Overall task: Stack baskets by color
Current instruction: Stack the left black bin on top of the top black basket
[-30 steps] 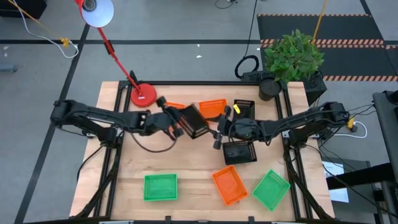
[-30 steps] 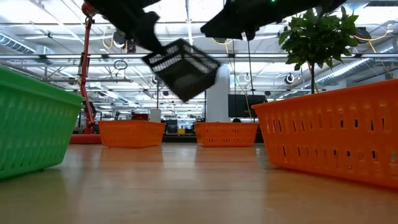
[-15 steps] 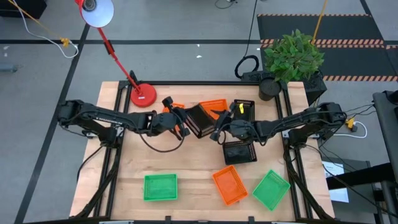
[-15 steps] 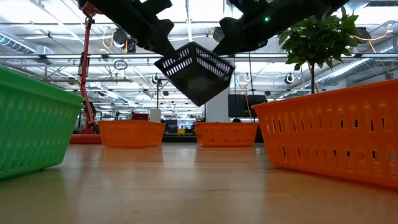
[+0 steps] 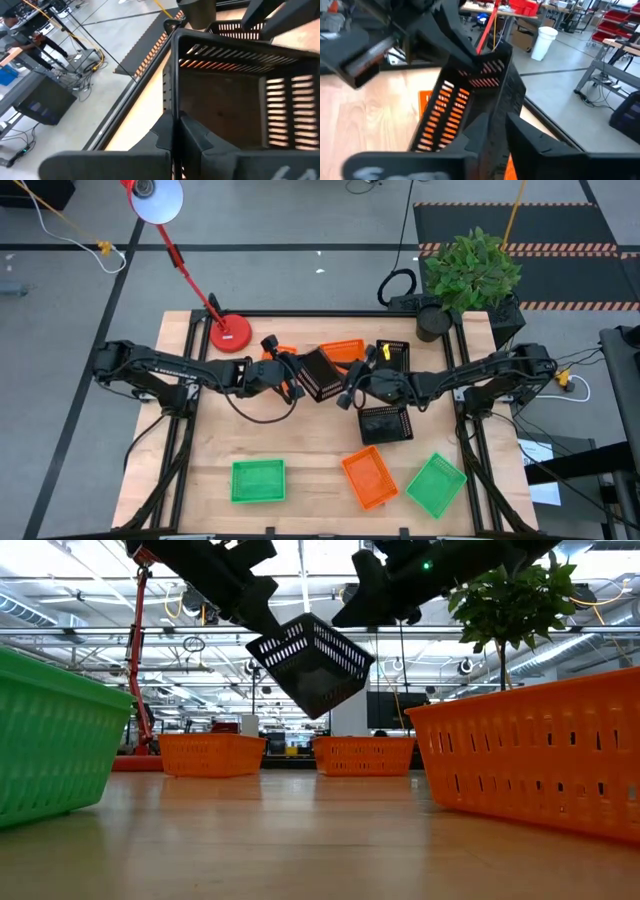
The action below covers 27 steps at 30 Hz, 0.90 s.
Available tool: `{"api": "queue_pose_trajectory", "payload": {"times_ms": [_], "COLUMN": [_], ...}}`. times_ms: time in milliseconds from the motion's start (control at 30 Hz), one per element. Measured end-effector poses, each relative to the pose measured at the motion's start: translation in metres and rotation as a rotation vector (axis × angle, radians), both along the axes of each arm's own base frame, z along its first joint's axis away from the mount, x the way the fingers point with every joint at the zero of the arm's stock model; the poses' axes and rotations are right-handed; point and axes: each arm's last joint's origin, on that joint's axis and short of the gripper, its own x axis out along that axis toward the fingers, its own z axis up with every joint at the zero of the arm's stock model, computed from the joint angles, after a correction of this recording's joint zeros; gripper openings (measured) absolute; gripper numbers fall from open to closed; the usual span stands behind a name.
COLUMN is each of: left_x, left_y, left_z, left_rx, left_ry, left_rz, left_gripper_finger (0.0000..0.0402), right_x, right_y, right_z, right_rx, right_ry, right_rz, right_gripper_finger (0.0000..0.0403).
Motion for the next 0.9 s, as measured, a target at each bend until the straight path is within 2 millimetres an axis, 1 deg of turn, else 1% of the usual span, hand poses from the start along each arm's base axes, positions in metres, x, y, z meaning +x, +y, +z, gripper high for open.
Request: {"api": "queue_pose_trajectory", "payload": {"times_ms": [100, 233, 300, 367, 433, 500, 600, 667, 733, 767, 900], "left_x": [0.0, 0.0, 0.0, 0.001, 0.001, 0.002, 0.002, 0.002, 0.002, 0.003, 0.005], "left_y": [0.0, 0.0, 0.0, 0.0, -0.001, -0.001, -0.001, -0.001, -0.001, -0.002, -0.004], "left_z": [0.0, 0.0, 0.001, 0.002, 0.002, 0.002, 0.002, 0.002, 0.003, 0.003, 0.006], "left_rx": [0.0, -0.005, -0.007, -0.008, -0.015, -0.029, -0.031, -0.034, -0.039, -0.044, -0.084], "left_ry": [0.0, -0.005, -0.014, -0.026, -0.03, -0.036, -0.038, -0.041, -0.053, -0.061, -0.102], "left_rz": [0.0, 0.002, 0.002, 0.001, -0.01, -0.026, -0.027, -0.026, -0.03, -0.039, -0.081], "left_gripper_finger": [0.0018, 0.0007, 0.0011, 0.002, 0.0022, 0.0016, 0.0007, 0.001, 0.0029, 0.0044, 0.0113], "right_x": [0.001, 0.003, 0.003, 0.004, 0.004, 0.004, 0.003, 0.003, 0.003, 0.003, 0.003], "right_y": [0.0, 0.0, -0.002, -0.004, -0.006, -0.008, -0.009, -0.009, -0.009, -0.009, -0.011], "right_z": [-0.003, -0.008, -0.01, -0.013, -0.014, -0.015, -0.016, -0.016, -0.016, -0.016, -0.015], "right_rx": [0.007, 0.004, 0.003, 0.013, 0.011, 0.029, 0.054, 0.056, 0.059, 0.063, 0.07], "right_ry": [0.011, 0.027, 0.046, 0.041, 0.052, 0.045, 0.046, 0.045, 0.043, 0.045, 0.038], "right_rz": [-0.003, -0.007, -0.011, -0.027, -0.047, -0.06, -0.074, -0.075, -0.073, -0.071, -0.065], "right_gripper_finger": [0.0104, 0.0142, 0.015, 0.0149, 0.0138, 0.0119, 0.008, 0.0048, 0.0018, 0.001, 0.0015]}}
